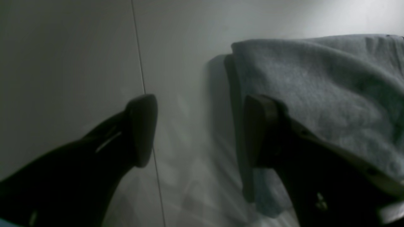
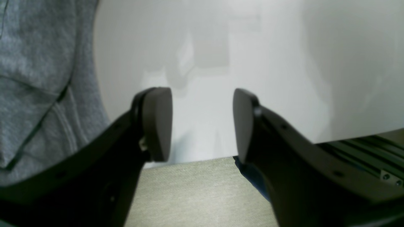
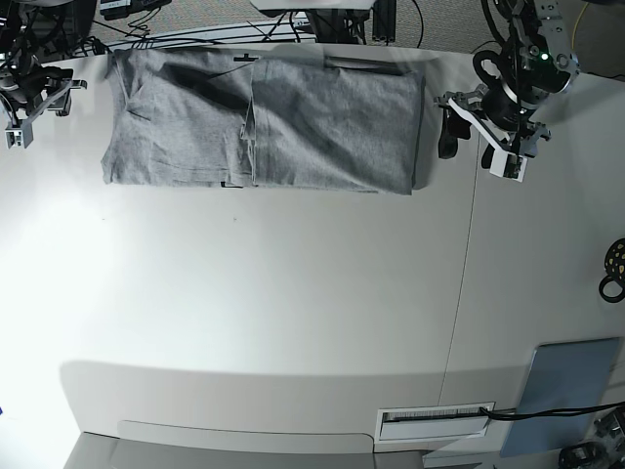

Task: Fold the T-shirt properly
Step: 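Move the right gripper to the collar end of the folded shirt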

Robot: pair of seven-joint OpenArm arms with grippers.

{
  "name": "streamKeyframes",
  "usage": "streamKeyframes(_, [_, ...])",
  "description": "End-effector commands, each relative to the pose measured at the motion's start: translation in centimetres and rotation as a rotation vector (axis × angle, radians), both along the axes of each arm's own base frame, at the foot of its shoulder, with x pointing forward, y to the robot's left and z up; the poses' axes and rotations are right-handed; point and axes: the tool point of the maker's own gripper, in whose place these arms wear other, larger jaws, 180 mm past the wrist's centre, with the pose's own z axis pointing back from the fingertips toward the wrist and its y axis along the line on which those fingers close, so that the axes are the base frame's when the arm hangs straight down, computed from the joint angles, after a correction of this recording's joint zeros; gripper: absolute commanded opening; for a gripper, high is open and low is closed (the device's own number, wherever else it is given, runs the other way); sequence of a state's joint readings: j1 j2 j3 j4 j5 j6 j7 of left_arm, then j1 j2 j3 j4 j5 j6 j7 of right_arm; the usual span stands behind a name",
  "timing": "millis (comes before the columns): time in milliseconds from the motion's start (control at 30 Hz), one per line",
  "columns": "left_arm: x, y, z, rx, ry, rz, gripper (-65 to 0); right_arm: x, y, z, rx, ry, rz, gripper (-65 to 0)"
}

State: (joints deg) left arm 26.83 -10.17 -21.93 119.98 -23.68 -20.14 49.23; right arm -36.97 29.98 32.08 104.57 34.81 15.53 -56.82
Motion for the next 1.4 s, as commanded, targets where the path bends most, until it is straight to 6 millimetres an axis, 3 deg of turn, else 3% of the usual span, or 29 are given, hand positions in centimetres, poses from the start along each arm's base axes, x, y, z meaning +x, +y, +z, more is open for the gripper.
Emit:
streamKeyframes(0, [0.4, -0.1, 0.9, -0.007, -0.036, -0.005, -22.5, 0.6, -0.3, 0.9, -0.017, -0.024, 0.015, -34.3])
streamKeyframes(400, [0.4, -0.1, 0.9, -0.007, -0.036, -0.006, -22.5, 0.4, -0.3, 0.7, -0.015, -0.009, 0.012, -34.3])
streamKeyframes(700, [0.4, -0.1, 0.9, -0.007, -0.035, -0.006, -22.5, 1.5, 2.2, 1.0, 0.102, -0.07, 0.095, -34.3])
streamKeyframes(967, [0.3, -0.2, 0.8, -0.005, -0.033, -0.017, -22.5, 2.5, 2.5, 1.6, 0.105, -0.132, 0.114, -34.3])
streamKeyframes(1367, [0.0, -0.6, 0.7, 0.004, -0.023, -0.057, -22.5, -0.2, 5.4, -1.5, 0.236, -0.057, 0.015, -34.3])
